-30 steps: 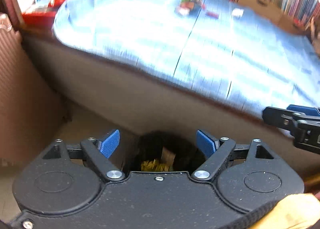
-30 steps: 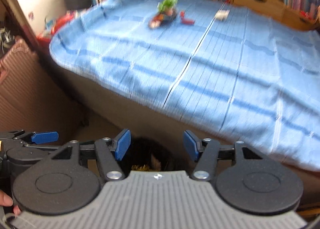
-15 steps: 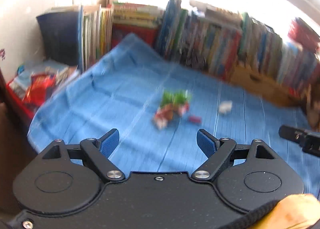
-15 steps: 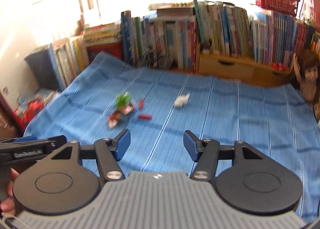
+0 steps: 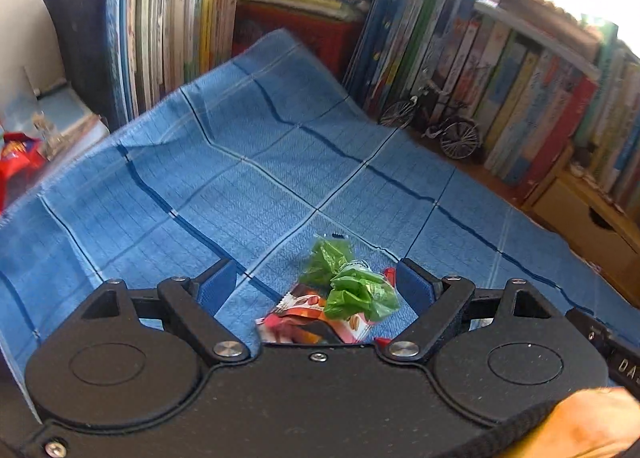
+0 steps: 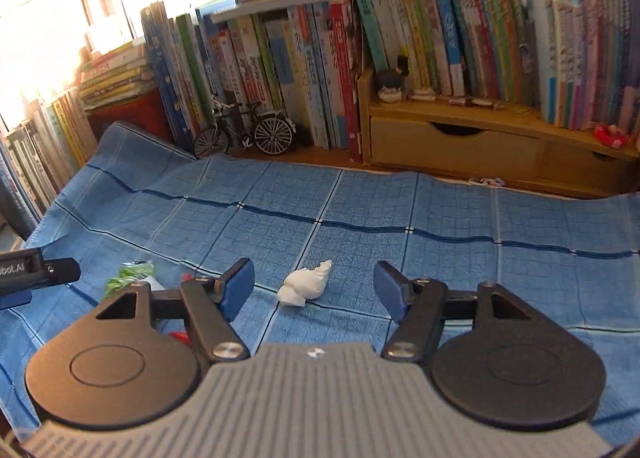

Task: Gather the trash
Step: 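Grasp the white shell candy with the right tool while the left tool grasps the green snack bag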

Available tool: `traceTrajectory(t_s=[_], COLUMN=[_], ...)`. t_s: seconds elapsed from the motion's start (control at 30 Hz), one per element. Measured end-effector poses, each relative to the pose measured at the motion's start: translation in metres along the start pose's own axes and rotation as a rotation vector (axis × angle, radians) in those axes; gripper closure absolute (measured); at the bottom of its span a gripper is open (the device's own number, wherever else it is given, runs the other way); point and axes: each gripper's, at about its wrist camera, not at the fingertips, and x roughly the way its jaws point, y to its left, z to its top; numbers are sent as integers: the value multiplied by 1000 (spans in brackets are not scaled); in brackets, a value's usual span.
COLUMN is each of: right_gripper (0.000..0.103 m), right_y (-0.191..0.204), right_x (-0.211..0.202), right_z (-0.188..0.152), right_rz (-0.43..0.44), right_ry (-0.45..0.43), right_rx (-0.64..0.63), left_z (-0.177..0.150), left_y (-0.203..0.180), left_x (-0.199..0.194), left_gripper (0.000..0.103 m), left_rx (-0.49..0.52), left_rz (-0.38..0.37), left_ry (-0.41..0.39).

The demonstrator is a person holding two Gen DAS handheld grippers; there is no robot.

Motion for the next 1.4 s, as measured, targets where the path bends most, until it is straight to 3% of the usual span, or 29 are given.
traceTrajectory(t_s=[0.23, 0.47, 0.63, 0.7, 0.77, 0.8, 0.83, 1.4], right_gripper=[26, 26, 26, 26, 39, 59, 64, 65], right_y=[-4, -4, -1, -1, 0, 1, 1, -1], right_x=[49, 80, 96, 101, 108, 112, 114, 76], right_z=[-6, -10, -12, -13, -14, -15, -15, -14], right_rz=[32, 54, 49, 46, 52, 63, 74, 155], right_ry=[78, 129, 126, 128, 149, 165, 179, 154], right_rx=[-26, -17, -16, -11, -8, -10, -12, -3], left_z=[-2, -4, -3, -5, -7, -8, -9, -15], left_y=[-24, -44, -42, -41, -41, -42, -44, -62], left_x=[42, 66, 83, 86, 83, 79, 76, 23], left_gripper=[18, 25, 42, 63, 64, 64, 64, 64], left_rx=[41, 102, 43, 28, 21, 25, 33, 81], left_rz=[22, 60, 47, 38, 37, 35, 33, 29], left_ry=[52, 85, 153, 169, 158, 143, 133, 78])
